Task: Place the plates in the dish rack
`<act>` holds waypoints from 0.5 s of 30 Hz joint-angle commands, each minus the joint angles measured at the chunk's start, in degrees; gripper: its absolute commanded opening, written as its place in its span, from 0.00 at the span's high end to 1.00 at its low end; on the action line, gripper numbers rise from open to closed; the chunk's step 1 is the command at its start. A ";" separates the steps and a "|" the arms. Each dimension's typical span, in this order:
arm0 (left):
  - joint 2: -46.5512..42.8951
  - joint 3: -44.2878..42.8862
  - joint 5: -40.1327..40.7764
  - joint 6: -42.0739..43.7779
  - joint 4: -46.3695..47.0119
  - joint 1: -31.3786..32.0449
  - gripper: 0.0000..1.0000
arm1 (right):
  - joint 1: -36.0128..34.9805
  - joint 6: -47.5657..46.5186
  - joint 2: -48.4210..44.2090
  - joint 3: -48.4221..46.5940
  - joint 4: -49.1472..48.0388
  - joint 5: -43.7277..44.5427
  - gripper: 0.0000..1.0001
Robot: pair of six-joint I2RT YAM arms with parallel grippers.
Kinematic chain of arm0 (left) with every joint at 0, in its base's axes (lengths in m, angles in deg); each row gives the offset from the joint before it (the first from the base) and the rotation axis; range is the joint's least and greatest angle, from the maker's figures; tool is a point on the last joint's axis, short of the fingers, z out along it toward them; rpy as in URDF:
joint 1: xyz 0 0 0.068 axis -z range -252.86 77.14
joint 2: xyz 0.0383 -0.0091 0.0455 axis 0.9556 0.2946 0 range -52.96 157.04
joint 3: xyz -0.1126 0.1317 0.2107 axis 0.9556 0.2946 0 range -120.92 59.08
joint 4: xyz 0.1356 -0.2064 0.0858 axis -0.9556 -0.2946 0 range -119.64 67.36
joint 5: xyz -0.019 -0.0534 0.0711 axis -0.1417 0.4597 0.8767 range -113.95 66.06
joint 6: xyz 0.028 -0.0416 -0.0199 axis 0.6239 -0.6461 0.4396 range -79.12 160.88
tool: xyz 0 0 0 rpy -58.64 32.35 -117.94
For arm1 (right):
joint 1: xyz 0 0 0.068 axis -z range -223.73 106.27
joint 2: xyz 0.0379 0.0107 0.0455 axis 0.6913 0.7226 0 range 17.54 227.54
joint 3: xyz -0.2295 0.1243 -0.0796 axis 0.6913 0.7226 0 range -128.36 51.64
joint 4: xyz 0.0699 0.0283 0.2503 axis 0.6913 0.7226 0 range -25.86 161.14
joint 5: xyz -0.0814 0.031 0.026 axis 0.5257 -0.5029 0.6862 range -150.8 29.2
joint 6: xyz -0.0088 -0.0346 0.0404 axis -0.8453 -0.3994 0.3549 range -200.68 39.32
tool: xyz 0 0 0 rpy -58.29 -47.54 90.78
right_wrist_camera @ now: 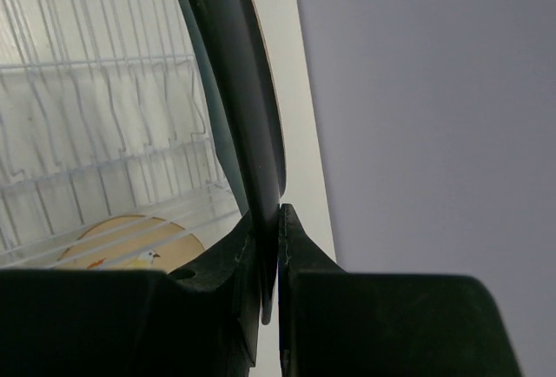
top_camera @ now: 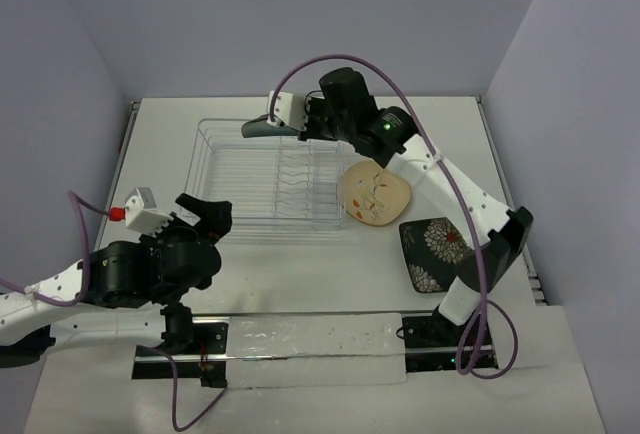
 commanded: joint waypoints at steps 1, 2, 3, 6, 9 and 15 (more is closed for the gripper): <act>1.21 0.17 0.83 21.45 20.50 -9.41 0.01 | 1.98 -0.44 1.62 -4.19 -6.29 1.67 1.00; 2.22 -0.50 -5.79 30.46 28.09 -13.07 0.01 | 2.24 0.68 2.67 -4.46 -6.07 1.46 1.00; 3.59 -0.81 -11.10 35.59 32.11 -17.13 0.01 | 2.50 1.13 3.05 -4.45 -5.93 1.18 1.00; 10.76 -3.41 -21.99 41.51 34.95 -32.03 0.01 | 3.26 2.39 3.29 -3.29 -7.55 -0.13 1.00; 15.09 -5.85 -27.63 46.73 37.53 -39.10 0.01 | 3.88 3.79 4.81 -4.24 -8.01 -0.99 1.00; 18.17 -5.32 -38.92 52.12 43.73 -50.18 0.01 | 4.20 4.59 8.87 -4.17 -9.91 -0.38 1.00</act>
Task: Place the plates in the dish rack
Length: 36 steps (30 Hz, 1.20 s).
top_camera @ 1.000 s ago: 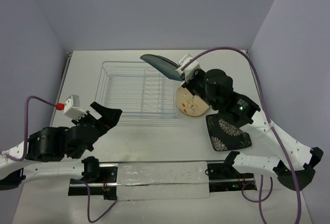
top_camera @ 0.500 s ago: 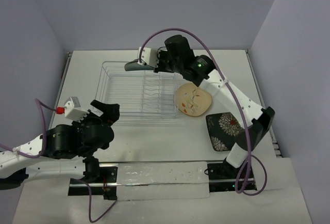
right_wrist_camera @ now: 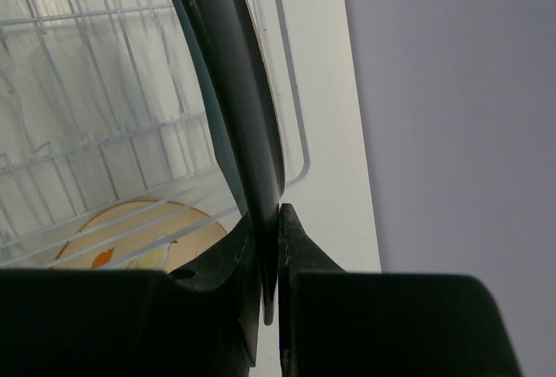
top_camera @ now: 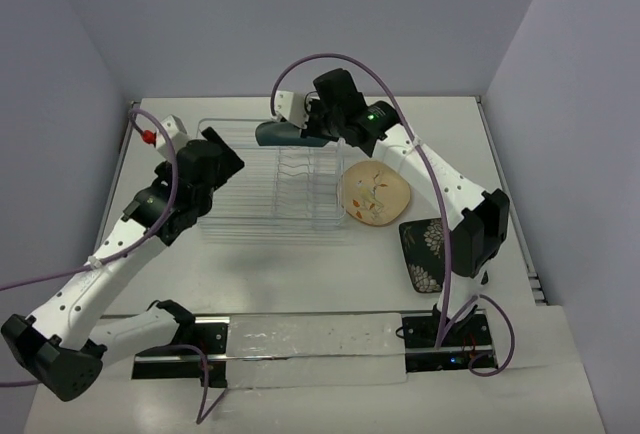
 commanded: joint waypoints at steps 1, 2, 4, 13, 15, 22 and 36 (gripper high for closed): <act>0.67 -2.15 -12.17 8.03 8.54 -7.22 0.01 | 0.46 1.91 1.68 -4.10 -10.45 -0.46 1.00; 0.97 -2.00 -12.95 8.44 8.90 -8.03 0.01 | 0.56 2.01 2.40 -4.66 -10.53 -0.41 1.00; 1.62 -1.61 -14.13 9.14 9.48 -9.74 0.01 | 0.96 2.50 3.85 -6.41 -10.20 -0.92 1.00; 1.55 0.28 -17.64 10.50 11.21 -13.35 0.01 | 1.46 3.46 9.37 -7.82 -11.26 -1.51 1.00; 1.98 0.13 -17.57 10.67 10.92 -13.61 0.01 | 1.61 3.80 10.23 -7.88 -11.05 -1.56 1.00; 3.79 0.23 -18.87 11.45 11.62 -14.22 0.01 | 2.21 3.58 13.44 -8.31 -10.81 -3.52 0.97; 7.33 -0.79 -21.97 13.21 14.56 -14.84 0.01 | 2.79 3.13 14.91 -9.41 -10.74 -4.60 0.40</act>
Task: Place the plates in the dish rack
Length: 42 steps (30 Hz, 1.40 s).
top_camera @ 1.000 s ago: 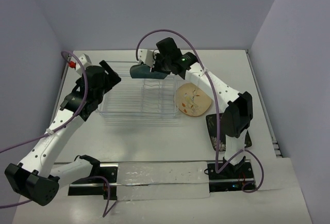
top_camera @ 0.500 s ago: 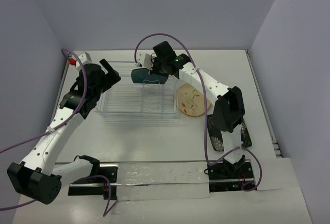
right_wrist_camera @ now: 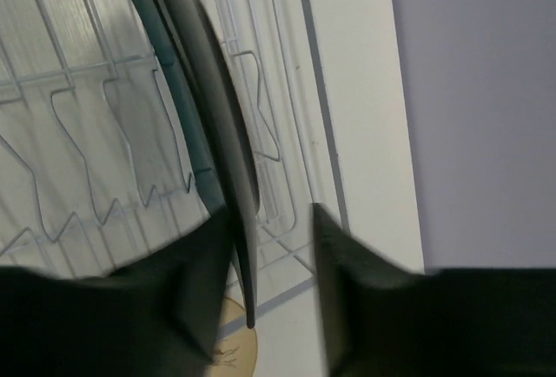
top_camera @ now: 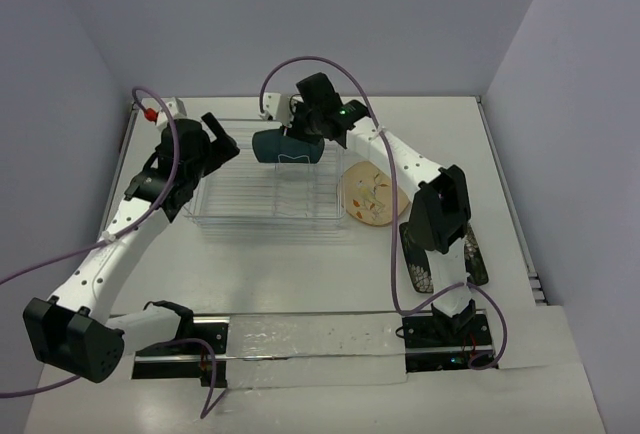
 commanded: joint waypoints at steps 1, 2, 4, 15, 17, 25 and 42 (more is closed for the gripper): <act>1.14 -1.42 -2.56 1.66 4.01 -0.50 0.01 | 0.77 0.98 -0.62 -3.14 -6.12 1.29 0.35; 1.33 -1.52 -2.80 1.71 4.16 -0.55 0.01 | 0.91 1.31 -0.62 -3.19 -6.79 1.91 0.34; 1.89 -1.71 -3.29 1.81 4.56 -0.59 0.01 | 1.20 2.22 -0.56 -3.17 -9.45 4.02 0.32; 4.39 -3.54 -4.59 2.45 4.85 -0.68 0.01 | 3.89 7.00 2.19 -6.00 -17.23 5.48 0.25; 4.74 -3.71 -4.67 2.54 4.89 -0.64 0.01 | 3.93 7.39 2.11 -6.53 -16.57 4.63 0.25; 5.61 -3.88 -6.33 3.14 6.01 -0.59 0.01 | 3.68 4.42 -4.13 0.98 -11.91 -5.19 0.21; 5.76 -3.14 -7.70 2.41 6.74 -0.59 0.01 | 2.22 3.26 -10.30 11.60 -6.48 -9.64 0.21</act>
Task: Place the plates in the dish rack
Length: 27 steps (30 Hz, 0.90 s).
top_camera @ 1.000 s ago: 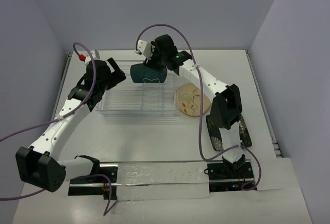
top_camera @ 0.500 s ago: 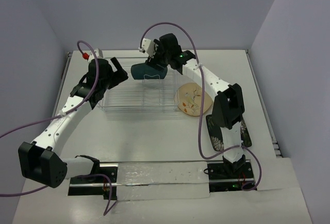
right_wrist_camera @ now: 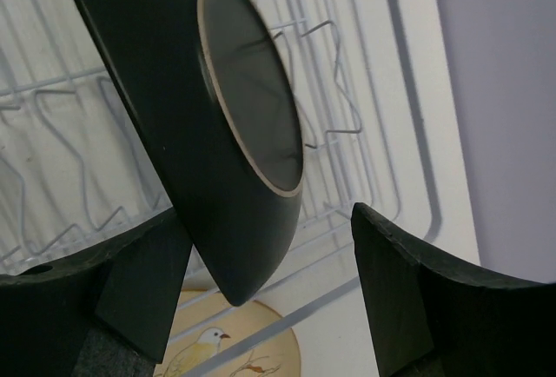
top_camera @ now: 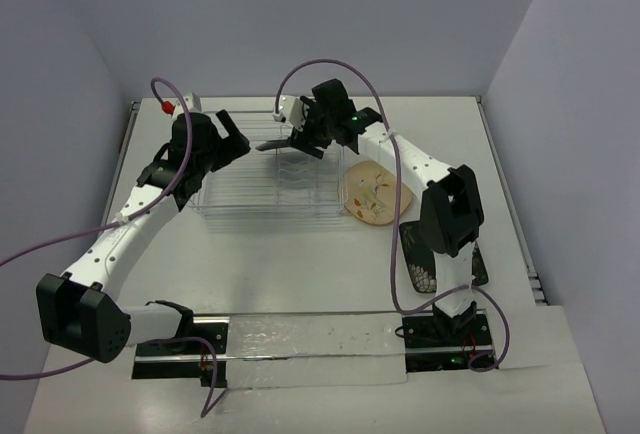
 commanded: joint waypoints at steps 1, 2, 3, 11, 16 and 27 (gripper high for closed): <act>-0.24 -1.96 -1.20 0.35 3.03 -0.32 0.01 | -0.81 -0.75 -6.59 1.60 0.68 -2.75 0.21; -0.41 -1.85 -1.25 0.37 3.14 -0.32 0.01 | -0.89 -0.61 -7.39 2.29 0.44 -3.15 0.21; -0.66 -1.74 -1.27 0.34 3.28 -0.32 0.01 | -0.95 -0.37 -8.43 3.16 0.04 -3.68 0.21; -1.79 -2.03 -2.60 0.73 2.82 -0.17 0.01 | -0.80 2.72 -16.51 7.01 -1.70 -6.86 0.17; -3.10 -1.97 -3.12 1.49 3.34 1.52 0.01 | 1.62 12.93 -24.70 14.07 -8.53 -2.68 0.17; -1.15 -2.51 -2.33 3.49 5.11 8.94 0.01 | 28.98 60.28 -45.62 39.31 -16.27 -4.54 0.01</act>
